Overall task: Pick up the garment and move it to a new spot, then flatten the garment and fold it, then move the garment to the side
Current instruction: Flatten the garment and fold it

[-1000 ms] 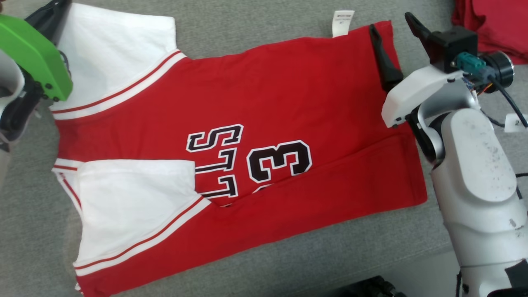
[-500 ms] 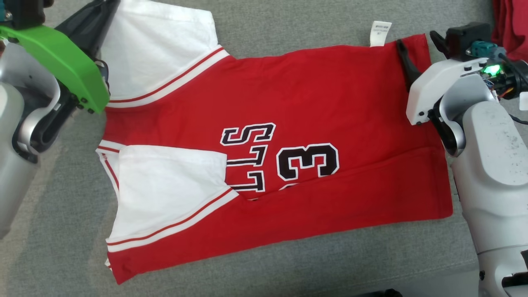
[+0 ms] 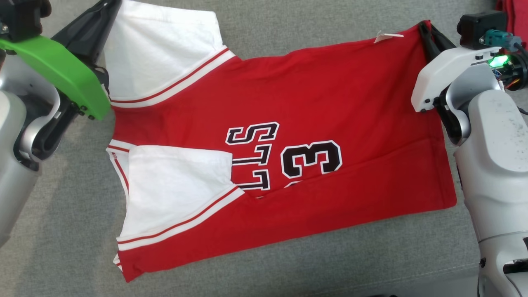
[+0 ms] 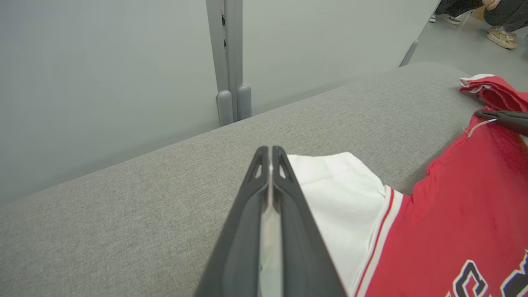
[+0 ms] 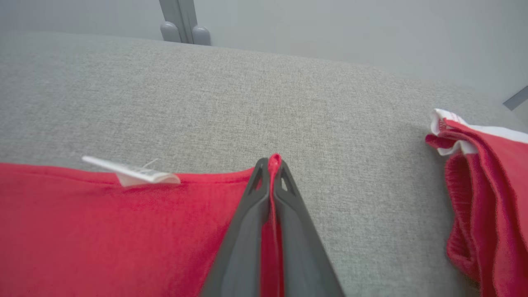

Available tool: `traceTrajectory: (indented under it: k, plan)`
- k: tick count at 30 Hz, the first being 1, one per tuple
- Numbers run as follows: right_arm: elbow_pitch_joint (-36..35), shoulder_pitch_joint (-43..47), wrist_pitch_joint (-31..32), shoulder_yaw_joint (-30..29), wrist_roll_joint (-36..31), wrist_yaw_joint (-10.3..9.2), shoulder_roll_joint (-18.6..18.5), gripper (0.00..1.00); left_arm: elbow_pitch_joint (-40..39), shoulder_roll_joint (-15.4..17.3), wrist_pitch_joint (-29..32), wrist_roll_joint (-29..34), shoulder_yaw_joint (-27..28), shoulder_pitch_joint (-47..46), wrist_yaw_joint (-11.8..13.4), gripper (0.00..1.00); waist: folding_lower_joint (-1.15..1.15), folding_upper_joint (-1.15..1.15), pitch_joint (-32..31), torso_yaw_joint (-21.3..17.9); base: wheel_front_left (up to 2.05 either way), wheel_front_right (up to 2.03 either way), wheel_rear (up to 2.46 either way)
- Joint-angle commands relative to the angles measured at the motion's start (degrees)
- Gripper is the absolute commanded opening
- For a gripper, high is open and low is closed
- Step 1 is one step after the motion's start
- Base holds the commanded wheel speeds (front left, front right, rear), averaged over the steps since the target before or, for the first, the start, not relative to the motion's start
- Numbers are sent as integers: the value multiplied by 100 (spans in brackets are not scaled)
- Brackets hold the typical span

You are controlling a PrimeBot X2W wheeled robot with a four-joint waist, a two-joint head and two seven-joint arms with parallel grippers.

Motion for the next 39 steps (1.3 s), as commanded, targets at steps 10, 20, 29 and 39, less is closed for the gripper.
traceTrajectory:
  k: [10, 20, 29, 39]
  plan:
    - [-158, 774, -793, 329, 273, -10, -15, 0, -546, 183, -670, -314, -38, 1230, 129, 0, 0, 0, -739, 93, 0, 0, 0]
    - [-1047, 2301, -941, -7, 445, -10, -121, 0, -1589, 343, -1483, -876, 103, 3187, 759, 0, 0, 0, -1320, 247, 0, 0, 0]
    - [-1547, 3251, -667, -473, 385, -10, 59, 0, -1409, -40, -1822, -994, -143, 4014, 813, 0, 0, 0, -1680, 388, 0, 0, 0]
    - [-1618, 3712, -753, -908, 232, -10, 302, 100, -666, -546, -2023, -624, -224, 4304, 830, 100, 0, 0, -1887, 414, 0, 0, 0]
